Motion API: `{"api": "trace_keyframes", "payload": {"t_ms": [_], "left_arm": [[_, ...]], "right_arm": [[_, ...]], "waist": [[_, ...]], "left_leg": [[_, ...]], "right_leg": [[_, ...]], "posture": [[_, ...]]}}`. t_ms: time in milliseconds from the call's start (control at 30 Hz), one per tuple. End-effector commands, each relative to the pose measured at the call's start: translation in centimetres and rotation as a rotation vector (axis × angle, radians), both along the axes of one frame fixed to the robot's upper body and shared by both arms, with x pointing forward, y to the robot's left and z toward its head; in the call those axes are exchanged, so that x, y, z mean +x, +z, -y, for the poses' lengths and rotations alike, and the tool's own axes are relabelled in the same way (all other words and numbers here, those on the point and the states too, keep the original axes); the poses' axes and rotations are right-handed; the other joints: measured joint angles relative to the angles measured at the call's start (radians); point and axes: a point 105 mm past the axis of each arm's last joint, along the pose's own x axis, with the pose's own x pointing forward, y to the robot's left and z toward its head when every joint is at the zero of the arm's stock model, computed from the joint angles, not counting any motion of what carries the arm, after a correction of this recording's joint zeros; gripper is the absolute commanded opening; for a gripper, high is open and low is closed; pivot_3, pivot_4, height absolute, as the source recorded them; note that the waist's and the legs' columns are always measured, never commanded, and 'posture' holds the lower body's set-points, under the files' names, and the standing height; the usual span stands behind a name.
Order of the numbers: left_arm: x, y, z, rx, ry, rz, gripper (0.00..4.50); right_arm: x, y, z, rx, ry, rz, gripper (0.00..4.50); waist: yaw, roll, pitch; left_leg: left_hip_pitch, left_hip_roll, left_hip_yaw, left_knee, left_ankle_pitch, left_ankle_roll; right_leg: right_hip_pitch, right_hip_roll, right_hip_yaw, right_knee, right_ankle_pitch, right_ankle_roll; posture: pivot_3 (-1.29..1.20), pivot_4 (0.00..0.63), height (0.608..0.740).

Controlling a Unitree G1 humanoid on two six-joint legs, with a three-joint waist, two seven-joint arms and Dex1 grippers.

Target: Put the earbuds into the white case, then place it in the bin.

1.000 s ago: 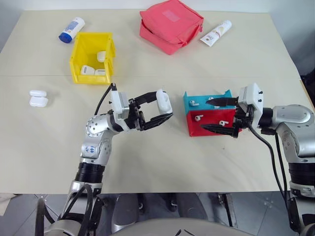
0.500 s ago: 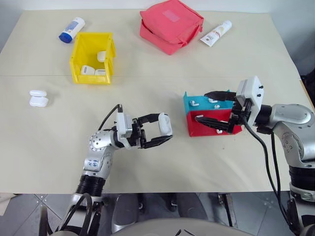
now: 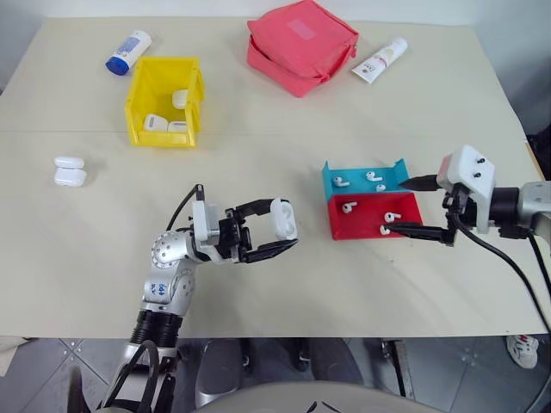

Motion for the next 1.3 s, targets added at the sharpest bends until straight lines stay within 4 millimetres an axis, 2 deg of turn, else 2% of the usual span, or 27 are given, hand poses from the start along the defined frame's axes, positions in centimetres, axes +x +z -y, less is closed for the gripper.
{"api": "trace_keyframes", "payload": {"t_ms": [33, 133, 267, 400, 533, 633, 1033, 1300], "left_arm": [[-0.6, 0.6, 0.5, -0.03, -0.045, 0.02, 2.88], [-0.4, 0.6, 0.6, -0.029, -0.044, 0.021, 2.88], [-0.4, 0.6, 0.7, -0.033, -0.041, 0.021, 2.88], [-0.4, 0.6, 0.7, -0.034, -0.037, 0.019, 2.88], [-0.5, 0.6, 0.7, -0.035, -0.033, 0.018, 2.88], [-0.6, 0.6, 0.7, -0.035, -0.027, 0.016, 2.88], [-1.0, 0.7, 0.4, -0.045, 0.016, 0.012, 2.88], [-1.3, 0.6, 0.3, -0.045, 0.028, 0.013, 2.88]], "right_arm": [[-0.7, 0.8, 0.9, -0.072, 0.009, 0.037, 4.5], [-1.0, 0.6, 1.0, -0.088, 0.018, 0.033, 4.5], [-1.2, 0.7, 1.0, -0.104, 0.021, 0.035, 3.7], [-1.3, 0.2, 1.5, -0.202, 0.012, -0.003, 3.7], [-1.3, 0.3, 1.0, -0.189, 0.036, 0.0, 3.7], [-1.1, 0.3, 0.7, -0.198, 0.043, 0.0, 2.92], [0.1, 0.5, -1.2, -0.22, 0.104, -0.012, 2.92], [1.3, 0.2, -1.7, -0.31, 0.138, -0.036, 2.92]], "waist": [[-0.001, 0.0, 0.0], [-0.002, 0.0, 0.0], [-0.003, 0.001, 0.0], [-0.001, 0.001, 0.0], [-0.001, 0.001, 0.0], [-0.002, 0.001, 0.0], [-0.002, 0.002, -0.001], [-0.004, 0.003, -0.001]], "left_leg": [[0.0, 0.0, -0.001, 0.0, 0.0, 0.0], [0.0, 0.0, -0.001, 0.0, 0.0, 0.0], [0.0, 0.0, -0.002, 0.0, 0.0, 0.0], [0.0, 0.0, -0.002, 0.0, 0.0, 0.0], [0.0, 0.0, -0.003, 0.0, 0.0, 0.0], [0.0, 0.0, -0.003, 0.0, 0.0, 0.0], [0.0, 0.0, -0.004, 0.0, 0.0, 0.0], [0.0, 0.0, -0.004, 0.0, 0.0, 0.0]], "right_leg": [[0.0, 0.0, -0.001, 0.0, 0.0, 0.0], [0.001, 0.0, -0.001, 0.0, 0.0, 0.0], [0.001, 0.0, -0.002, 0.0, 0.0, 0.0], [0.001, 0.0, -0.002, -0.001, 0.0, 0.0], [0.002, -0.001, -0.003, -0.002, 0.0, 0.0], [0.002, 0.0, -0.003, -0.001, 0.0, 0.0], [0.002, -0.001, -0.003, -0.002, 0.0, 0.0], [0.002, -0.001, -0.003, -0.002, 0.0, 0.0]], "posture": [[0.0, 0.15, 0.74], [0.0, 0.15, 0.74], [0.0, 0.15, 0.74], [0.0, 0.15, 0.74], [0.0, 0.15, 0.74], [0.0, 0.15, 0.74], [0.0, 0.15, 0.74], [0.0, 0.15, 0.74]]}}
